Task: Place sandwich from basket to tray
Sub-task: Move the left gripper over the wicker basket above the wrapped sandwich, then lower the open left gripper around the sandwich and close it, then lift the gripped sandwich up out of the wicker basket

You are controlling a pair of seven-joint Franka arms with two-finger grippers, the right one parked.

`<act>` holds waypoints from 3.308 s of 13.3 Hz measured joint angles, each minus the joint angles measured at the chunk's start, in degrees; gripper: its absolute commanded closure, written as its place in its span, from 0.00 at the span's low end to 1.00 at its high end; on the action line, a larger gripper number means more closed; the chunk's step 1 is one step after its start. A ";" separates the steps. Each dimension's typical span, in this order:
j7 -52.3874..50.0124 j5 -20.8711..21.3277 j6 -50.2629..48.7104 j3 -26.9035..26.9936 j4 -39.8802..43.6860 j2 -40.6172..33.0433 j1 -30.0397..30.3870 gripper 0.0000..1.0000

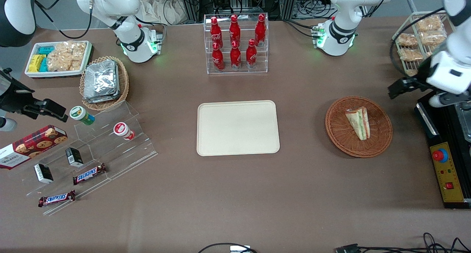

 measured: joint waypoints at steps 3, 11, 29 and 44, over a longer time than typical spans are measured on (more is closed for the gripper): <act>1.30 0.00 -0.09 1.71 -0.73 -0.80 0.09 0.00; 0.35 -0.03 23.59 1.73 -24.00 -4.13 -0.10 0.00; -3.06 -0.05 52.56 1.45 -39.15 13.50 -0.64 0.48; -1.83 1.13 30.73 1.32 -30.76 4.86 -0.69 1.00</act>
